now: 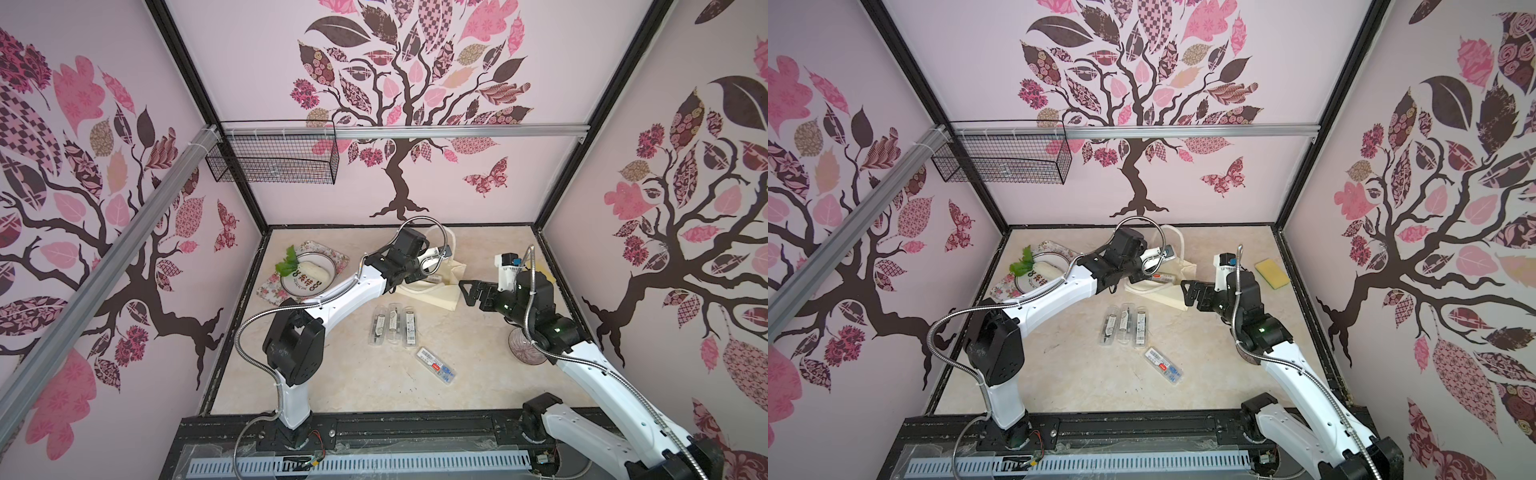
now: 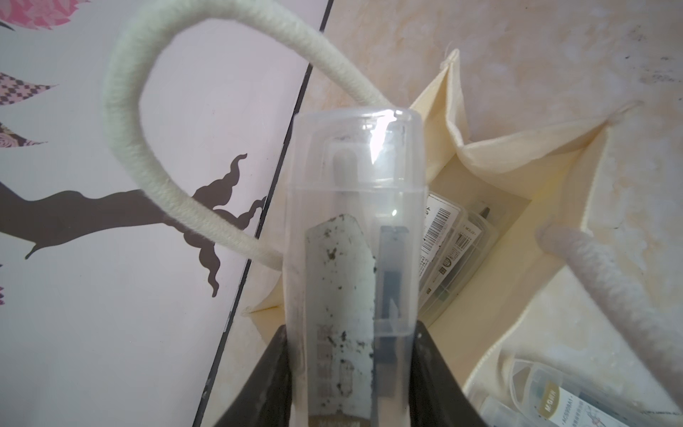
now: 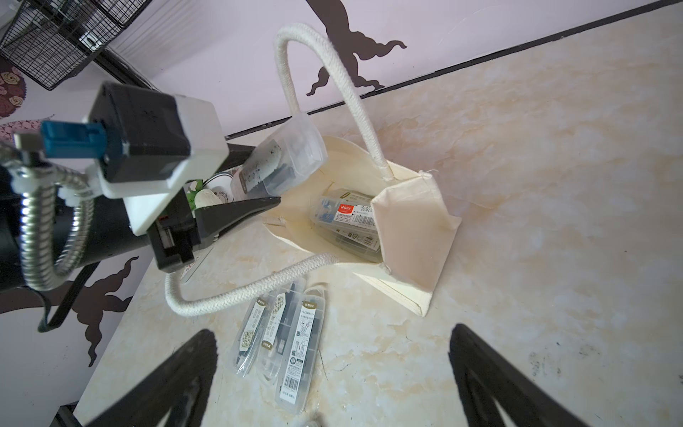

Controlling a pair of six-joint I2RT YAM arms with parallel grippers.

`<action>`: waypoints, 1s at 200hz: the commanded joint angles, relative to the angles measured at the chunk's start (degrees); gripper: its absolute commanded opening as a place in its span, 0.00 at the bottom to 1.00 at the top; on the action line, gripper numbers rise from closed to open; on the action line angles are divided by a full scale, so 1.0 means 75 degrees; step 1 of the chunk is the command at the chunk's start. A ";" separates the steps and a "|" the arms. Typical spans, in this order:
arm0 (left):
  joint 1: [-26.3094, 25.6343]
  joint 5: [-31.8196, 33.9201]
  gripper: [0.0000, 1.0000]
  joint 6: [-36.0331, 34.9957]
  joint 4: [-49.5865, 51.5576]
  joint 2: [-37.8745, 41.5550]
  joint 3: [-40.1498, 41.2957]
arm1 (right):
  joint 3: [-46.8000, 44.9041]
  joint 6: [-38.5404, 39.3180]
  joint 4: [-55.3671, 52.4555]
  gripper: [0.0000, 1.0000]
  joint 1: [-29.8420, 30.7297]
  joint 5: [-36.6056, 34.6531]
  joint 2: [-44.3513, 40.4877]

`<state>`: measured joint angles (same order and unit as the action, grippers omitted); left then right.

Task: Put the compass set into the canvas bag
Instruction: Place the compass set in the canvas bag.

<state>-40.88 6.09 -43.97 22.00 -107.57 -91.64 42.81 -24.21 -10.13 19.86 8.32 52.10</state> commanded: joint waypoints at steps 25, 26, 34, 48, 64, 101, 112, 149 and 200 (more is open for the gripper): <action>-0.0086 0.0064 0.23 -0.0844 0.0735 -0.0743 -0.1118 | -0.0002 0.0028 0.0002 1.00 -0.0002 -0.0090 -0.0081; -0.0089 0.0072 0.23 -0.0872 0.0770 -0.0759 -0.1129 | -0.0001 0.0028 0.0003 1.00 -0.0001 -0.0090 -0.0080; -0.0092 0.0129 0.23 -0.1037 0.1050 -0.0951 -0.1318 | -0.0006 0.0028 -0.0014 1.00 0.0001 -0.0078 -0.0099; -0.0120 0.0365 0.23 -0.1301 0.1422 -0.1256 -0.1626 | -0.0001 0.0028 -0.0038 1.00 0.0001 -0.0078 -0.0121; -0.0136 0.0660 0.23 -0.1535 0.1750 -0.1592 -0.1900 | 0.0019 0.0029 -0.0089 1.00 0.0001 -0.0090 -0.0148; -0.0175 0.0948 0.23 -0.1567 0.2174 -0.2129 -0.2280 | 0.0009 0.0014 -0.0082 1.00 0.0001 -0.0134 -0.0195; -0.0185 0.0935 0.23 -0.1501 0.2138 -0.2202 -0.2261 | -0.0013 0.0020 -0.0073 1.00 0.0001 -0.0171 -0.0207; -0.0186 0.1079 0.25 -0.1413 0.1797 -0.2372 -0.2174 | -0.0054 -0.0019 -0.0058 1.00 -0.0002 -0.0195 -0.0260; -0.0209 0.1227 0.32 -0.1378 0.1545 -0.2350 -0.2138 | -0.0079 -0.0053 -0.0020 1.00 0.0001 -0.0242 -0.0345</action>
<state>-42.09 14.48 -54.24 34.81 -124.68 -105.65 42.28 -24.27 -10.48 19.86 7.20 50.50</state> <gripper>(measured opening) 0.405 0.998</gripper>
